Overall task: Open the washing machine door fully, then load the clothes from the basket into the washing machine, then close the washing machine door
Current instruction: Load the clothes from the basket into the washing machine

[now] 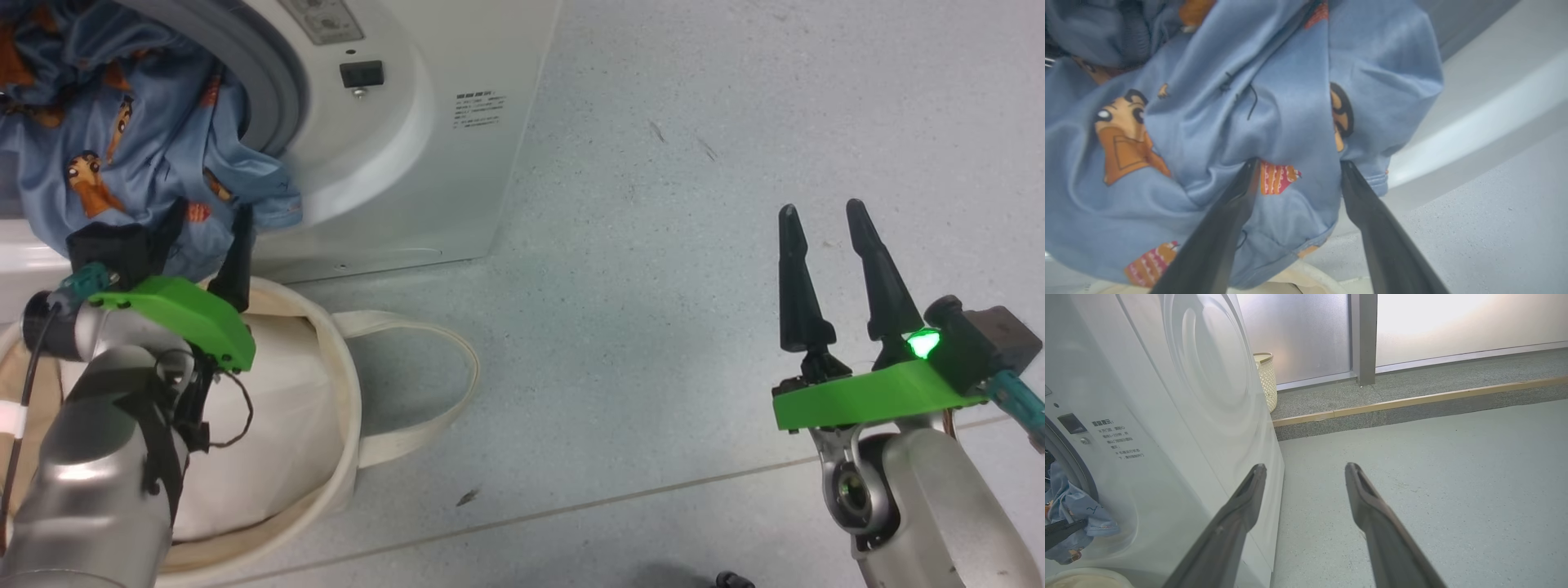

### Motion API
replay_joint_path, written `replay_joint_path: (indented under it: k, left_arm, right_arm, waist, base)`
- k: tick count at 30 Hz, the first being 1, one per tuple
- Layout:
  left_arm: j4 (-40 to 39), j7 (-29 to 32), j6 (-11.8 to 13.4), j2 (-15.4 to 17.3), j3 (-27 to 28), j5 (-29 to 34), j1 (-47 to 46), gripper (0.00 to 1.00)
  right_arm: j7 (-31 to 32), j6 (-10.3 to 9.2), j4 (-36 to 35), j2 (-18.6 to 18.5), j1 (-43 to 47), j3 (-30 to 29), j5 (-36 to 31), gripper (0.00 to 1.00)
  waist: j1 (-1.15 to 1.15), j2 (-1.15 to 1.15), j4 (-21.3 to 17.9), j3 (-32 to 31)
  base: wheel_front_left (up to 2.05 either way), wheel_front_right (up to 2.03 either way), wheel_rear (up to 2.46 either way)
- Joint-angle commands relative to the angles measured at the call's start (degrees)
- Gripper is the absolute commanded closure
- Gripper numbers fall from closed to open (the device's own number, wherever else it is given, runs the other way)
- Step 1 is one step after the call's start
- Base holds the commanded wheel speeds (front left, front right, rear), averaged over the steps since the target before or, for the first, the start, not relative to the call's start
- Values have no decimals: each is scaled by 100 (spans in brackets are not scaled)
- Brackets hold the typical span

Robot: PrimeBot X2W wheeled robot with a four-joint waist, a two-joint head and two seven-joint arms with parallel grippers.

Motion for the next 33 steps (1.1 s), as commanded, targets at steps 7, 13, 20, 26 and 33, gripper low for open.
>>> replay_joint_path:
  k: [7, 13, 20, 26, 33]
  left_arm:
    - [1, -34, 67, 89, 274, 266, -194, 0]
    - [-138, -34, 53, 114, 434, 395, -215, 100]
    - [-288, -34, 19, 72, 668, 495, -69, 100]
    - [-692, -34, 98, 157, 1058, 574, 89, 100]
    - [-825, -34, 77, 245, 1397, 655, 32, 100]
  right_arm:
    - [-70, 31, -195, 38, -101, 125, -21, 0]
    - [-70, 31, -167, 30, -110, 137, -18, 0]
    - [-70, 31, -121, -2, -81, 150, 0, 0]
    - [-70, 31, -77, -33, -39, 173, 39, 0]
    - [-70, 31, -54, -74, 19, 201, 57, 0]
  waist:
    - [0, 0, 1, 13]
    - [0, 0, 17, -21]
    - [0, 0, 119, -139]
    - [0, 0, 258, -284]
    - [0, 0, 302, -283]
  base:
    - [0, 0, 0]
    - [0, 0, 0]
    - [0, 0, 0]
    - [0, 0, 0]
    - [0, 0, 0]
